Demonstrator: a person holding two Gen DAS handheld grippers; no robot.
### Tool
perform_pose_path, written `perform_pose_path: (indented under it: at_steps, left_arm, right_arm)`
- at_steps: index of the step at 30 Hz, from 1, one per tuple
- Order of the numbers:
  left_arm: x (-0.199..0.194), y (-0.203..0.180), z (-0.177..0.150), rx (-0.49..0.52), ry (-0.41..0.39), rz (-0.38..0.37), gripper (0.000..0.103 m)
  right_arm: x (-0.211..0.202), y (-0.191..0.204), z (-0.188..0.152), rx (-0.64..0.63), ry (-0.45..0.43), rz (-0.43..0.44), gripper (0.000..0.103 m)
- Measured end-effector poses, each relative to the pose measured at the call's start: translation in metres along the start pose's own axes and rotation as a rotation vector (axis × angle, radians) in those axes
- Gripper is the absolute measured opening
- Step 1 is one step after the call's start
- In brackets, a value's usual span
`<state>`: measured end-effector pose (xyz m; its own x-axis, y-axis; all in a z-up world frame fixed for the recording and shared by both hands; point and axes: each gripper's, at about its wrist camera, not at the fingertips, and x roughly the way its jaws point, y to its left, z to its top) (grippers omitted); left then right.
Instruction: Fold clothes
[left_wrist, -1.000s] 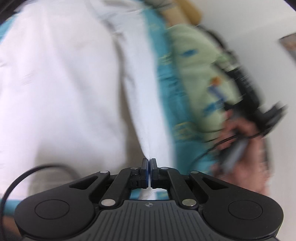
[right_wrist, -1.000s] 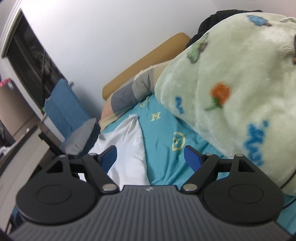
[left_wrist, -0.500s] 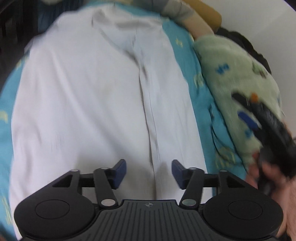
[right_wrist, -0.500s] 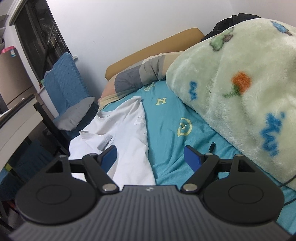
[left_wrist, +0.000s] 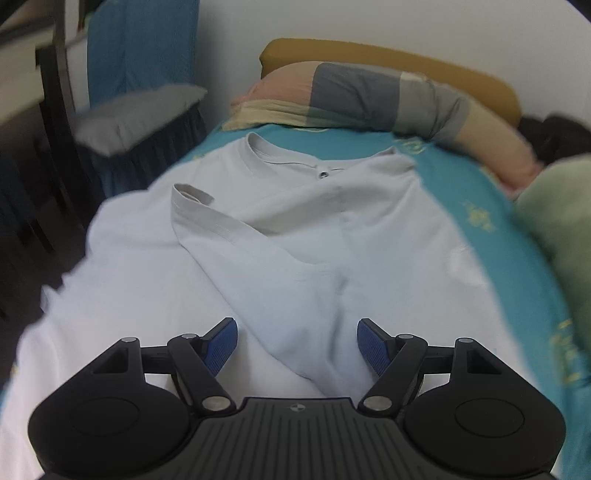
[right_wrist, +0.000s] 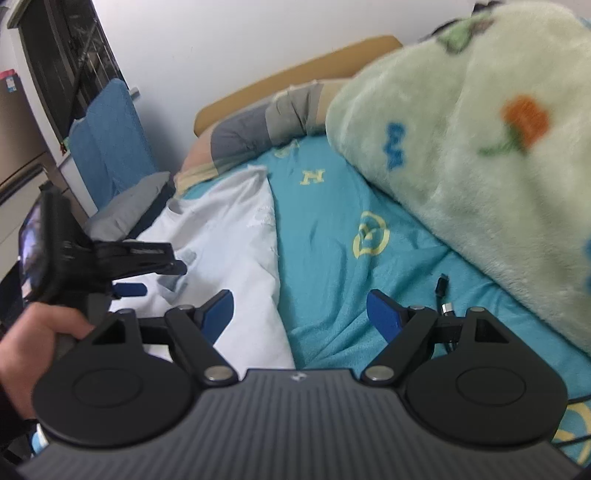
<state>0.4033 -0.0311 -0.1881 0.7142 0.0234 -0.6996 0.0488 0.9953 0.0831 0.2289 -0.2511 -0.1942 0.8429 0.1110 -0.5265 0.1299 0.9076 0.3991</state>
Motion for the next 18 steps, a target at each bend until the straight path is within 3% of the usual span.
perform_pose_path:
  at_steps: [2, 4, 8, 13, 15, 18]
  left_arm:
    - [0.003, -0.002, -0.012, 0.085, -0.04, 0.072, 0.082]
    - [-0.007, 0.009, -0.018, 0.131, -0.086, 0.16, 0.082]
    - [-0.027, 0.047, -0.022, 0.004, -0.09, 0.281, 0.083]
    - [-0.074, 0.091, -0.031, -0.06, -0.046, 0.367, 0.081]
    - [-0.1, 0.106, -0.034, -0.085, -0.028, 0.367, 0.081]
    - [-0.154, 0.114, -0.036, -0.097, -0.023, 0.269, 0.082]
  right_arm:
    - [0.004, -0.004, 0.0, 0.029, 0.007, 0.001, 0.081]
    - [0.009, -0.008, -0.001, 0.058, 0.014, 0.002, 0.081]
    - [0.015, -0.015, -0.001, 0.107, 0.024, 0.005, 0.081]
    - [0.006, -0.01, 0.001, 0.076, -0.009, 0.012, 0.081]
    - [0.001, -0.007, 0.002, 0.057, -0.025, 0.017, 0.081]
    - [-0.008, -0.003, 0.003, 0.036, -0.043, 0.031, 0.081]
